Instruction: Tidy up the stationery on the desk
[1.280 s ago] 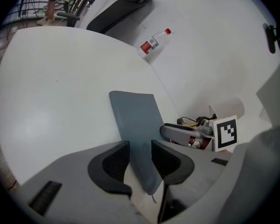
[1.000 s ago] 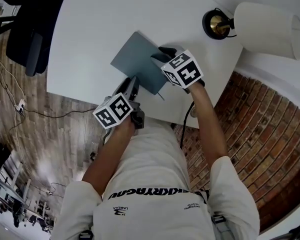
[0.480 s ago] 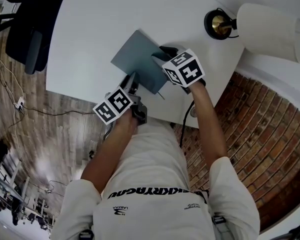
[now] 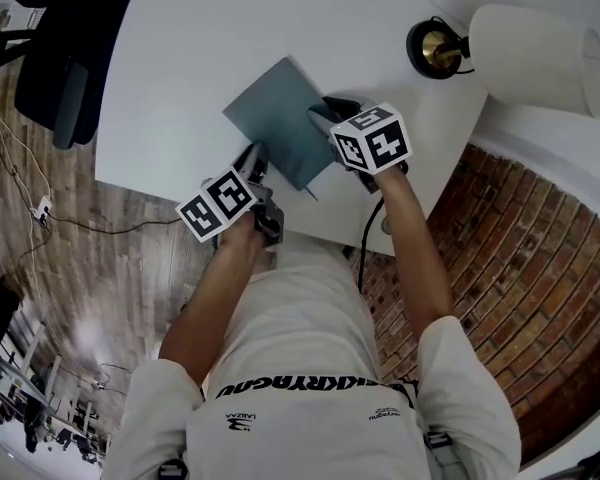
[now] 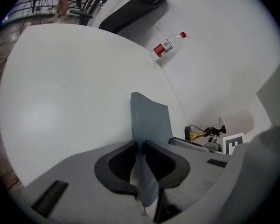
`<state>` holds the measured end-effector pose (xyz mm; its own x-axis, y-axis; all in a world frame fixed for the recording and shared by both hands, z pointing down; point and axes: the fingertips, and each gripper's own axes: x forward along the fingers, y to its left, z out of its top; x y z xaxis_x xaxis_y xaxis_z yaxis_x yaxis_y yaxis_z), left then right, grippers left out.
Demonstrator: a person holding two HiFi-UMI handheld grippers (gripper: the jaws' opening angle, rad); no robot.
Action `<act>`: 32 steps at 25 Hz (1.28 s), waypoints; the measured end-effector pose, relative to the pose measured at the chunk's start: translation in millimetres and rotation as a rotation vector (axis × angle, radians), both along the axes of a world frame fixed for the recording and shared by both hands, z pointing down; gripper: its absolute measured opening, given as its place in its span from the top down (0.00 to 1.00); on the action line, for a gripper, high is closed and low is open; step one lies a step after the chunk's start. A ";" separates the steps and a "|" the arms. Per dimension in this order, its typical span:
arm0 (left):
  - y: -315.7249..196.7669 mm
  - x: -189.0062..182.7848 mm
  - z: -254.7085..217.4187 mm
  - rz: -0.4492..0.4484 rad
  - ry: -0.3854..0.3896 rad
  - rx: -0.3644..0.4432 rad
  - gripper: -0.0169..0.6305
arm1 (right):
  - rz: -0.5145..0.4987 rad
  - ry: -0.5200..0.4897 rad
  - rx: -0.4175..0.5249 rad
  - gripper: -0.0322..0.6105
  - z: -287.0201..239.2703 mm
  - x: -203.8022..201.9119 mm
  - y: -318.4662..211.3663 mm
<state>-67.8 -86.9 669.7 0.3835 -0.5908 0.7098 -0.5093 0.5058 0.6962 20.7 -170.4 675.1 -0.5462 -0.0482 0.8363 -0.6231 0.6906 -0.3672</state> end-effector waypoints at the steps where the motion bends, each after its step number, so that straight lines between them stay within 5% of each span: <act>1: -1.3 -1.4 -1.4 0.012 -0.009 0.006 0.88 | 0.014 -0.002 -0.002 0.74 -0.1 0.5 0.5; 16: -14.4 -11.7 -14.8 0.271 -0.102 0.064 0.88 | 0.265 -0.008 -0.027 0.76 -4.0 14.1 28.2; 32: -34.9 -25.6 -16.8 0.416 -0.128 0.093 0.89 | 0.446 -0.041 -0.036 0.78 -6.3 11.2 71.4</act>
